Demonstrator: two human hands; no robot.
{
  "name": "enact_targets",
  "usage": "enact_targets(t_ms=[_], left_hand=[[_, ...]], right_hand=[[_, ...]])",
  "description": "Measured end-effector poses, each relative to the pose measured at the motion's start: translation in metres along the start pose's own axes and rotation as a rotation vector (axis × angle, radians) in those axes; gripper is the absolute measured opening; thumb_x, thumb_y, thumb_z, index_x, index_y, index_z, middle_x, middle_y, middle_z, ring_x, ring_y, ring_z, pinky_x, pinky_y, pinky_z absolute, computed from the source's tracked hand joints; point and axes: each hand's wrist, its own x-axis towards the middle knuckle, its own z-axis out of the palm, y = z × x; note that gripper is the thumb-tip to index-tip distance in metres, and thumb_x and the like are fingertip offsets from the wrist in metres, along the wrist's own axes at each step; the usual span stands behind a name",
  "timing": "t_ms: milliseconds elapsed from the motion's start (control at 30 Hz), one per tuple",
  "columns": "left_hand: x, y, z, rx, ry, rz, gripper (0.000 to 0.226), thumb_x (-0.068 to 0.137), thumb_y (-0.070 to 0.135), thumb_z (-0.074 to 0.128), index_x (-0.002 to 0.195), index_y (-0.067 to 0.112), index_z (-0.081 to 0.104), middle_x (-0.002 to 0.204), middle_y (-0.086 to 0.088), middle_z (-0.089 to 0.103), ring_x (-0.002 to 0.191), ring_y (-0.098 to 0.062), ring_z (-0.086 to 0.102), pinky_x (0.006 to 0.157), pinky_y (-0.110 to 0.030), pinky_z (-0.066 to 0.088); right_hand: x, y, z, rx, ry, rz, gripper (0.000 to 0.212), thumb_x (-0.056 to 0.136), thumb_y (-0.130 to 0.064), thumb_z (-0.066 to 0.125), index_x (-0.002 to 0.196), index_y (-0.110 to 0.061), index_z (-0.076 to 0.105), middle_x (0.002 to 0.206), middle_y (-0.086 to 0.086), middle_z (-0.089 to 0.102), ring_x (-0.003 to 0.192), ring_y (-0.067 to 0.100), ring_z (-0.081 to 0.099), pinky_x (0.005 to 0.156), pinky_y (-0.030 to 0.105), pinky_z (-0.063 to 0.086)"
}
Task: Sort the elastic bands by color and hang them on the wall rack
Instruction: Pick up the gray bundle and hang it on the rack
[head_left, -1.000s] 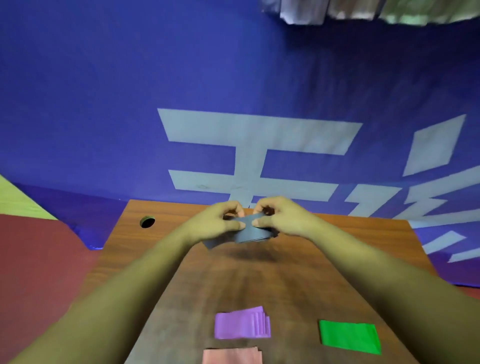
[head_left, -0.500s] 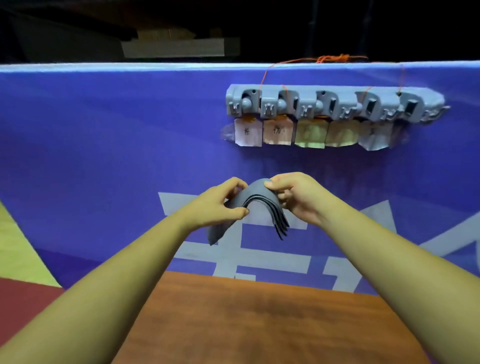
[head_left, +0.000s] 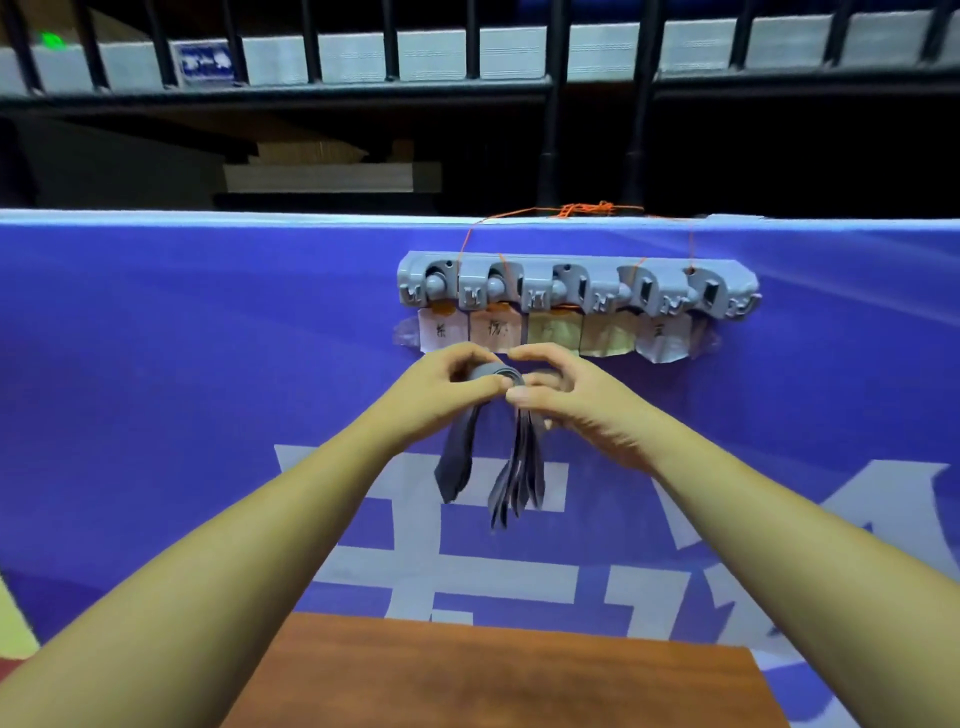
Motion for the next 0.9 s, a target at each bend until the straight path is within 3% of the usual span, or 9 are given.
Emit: enact_targets(t_ms=[100, 267, 367, 500, 633, 800, 900], left_hand=[[0.01, 0.009, 0.003, 0.018, -0.017, 0.013, 0.043, 0.069, 0.057, 0.069, 0.099, 0.028, 0.07, 0.099, 0.005, 0.073, 0.099, -0.016, 0.067, 0.096, -0.047, 0.051], [0.017, 0.02, 0.012, 0.114, -0.169, 0.059, 0.037, 0.078, 0.044, 0.074, 0.11, 0.03, 0.06, 0.097, 0.008, 0.066, 0.084, -0.005, 0.06, 0.081, -0.029, 0.051], [0.022, 0.02, 0.021, 0.227, -0.251, 0.123, 0.048, 0.081, 0.03, 0.074, 0.12, 0.032, 0.045, 0.092, 0.007, 0.057, 0.072, -0.005, 0.053, 0.068, -0.021, 0.047], [0.035, 0.02, 0.03, 0.031, -0.206, 0.151, 0.039, 0.083, 0.024, 0.073, 0.112, 0.029, 0.047, 0.081, 0.01, 0.056, 0.07, -0.009, 0.049, 0.068, -0.022, 0.042], [0.051, 0.023, 0.043, -0.061, -0.109, 0.182, 0.03, 0.079, 0.028, 0.072, 0.102, 0.026, 0.052, 0.096, -0.001, 0.067, 0.079, -0.009, 0.055, 0.076, -0.027, 0.045], [0.076, 0.035, 0.054, -0.147, 0.021, 0.18, 0.021, 0.081, 0.021, 0.073, 0.099, 0.021, 0.061, 0.093, 0.0, 0.071, 0.079, -0.012, 0.063, 0.08, -0.031, 0.049], [0.092, 0.041, 0.06, -0.132, 0.099, 0.195, 0.019, 0.083, 0.024, 0.072, 0.099, 0.022, 0.062, 0.092, 0.004, 0.073, 0.079, -0.01, 0.063, 0.081, -0.028, 0.05]], right_hand=[[-0.006, -0.005, -0.004, -0.215, 0.136, -0.072, 0.049, 0.072, -0.033, 0.082, 0.115, -0.028, 0.058, 0.103, 0.002, 0.073, 0.095, 0.013, 0.067, 0.092, 0.042, 0.05], [-0.013, -0.011, -0.03, -0.332, 0.272, -0.135, 0.027, 0.076, -0.025, 0.076, 0.1, -0.027, 0.064, 0.098, 0.002, 0.073, 0.095, 0.02, 0.068, 0.092, 0.042, 0.051], [-0.02, -0.011, -0.046, -0.324, 0.257, -0.106, 0.02, 0.08, -0.016, 0.074, 0.098, -0.019, 0.065, 0.098, 0.004, 0.074, 0.091, 0.013, 0.067, 0.091, 0.038, 0.051], [-0.031, -0.01, -0.062, -0.334, 0.308, -0.119, 0.014, 0.083, -0.012, 0.073, 0.096, -0.014, 0.068, 0.097, 0.006, 0.073, 0.083, 0.009, 0.065, 0.08, 0.019, 0.048], [-0.031, -0.011, -0.076, -0.369, 0.426, -0.177, 0.012, 0.082, -0.015, 0.074, 0.094, -0.018, 0.072, 0.097, 0.005, 0.073, 0.085, 0.012, 0.066, 0.076, 0.012, 0.049], [-0.022, -0.016, -0.096, -0.364, 0.527, -0.204, 0.015, 0.084, -0.016, 0.072, 0.099, -0.02, 0.074, 0.096, -0.004, 0.074, 0.091, 0.008, 0.069, 0.084, 0.02, 0.053], [-0.01, -0.019, -0.105, -0.362, 0.601, -0.221, 0.013, 0.086, -0.02, 0.07, 0.099, -0.022, 0.074, 0.092, -0.005, 0.073, 0.079, 0.005, 0.066, 0.077, 0.018, 0.05]])
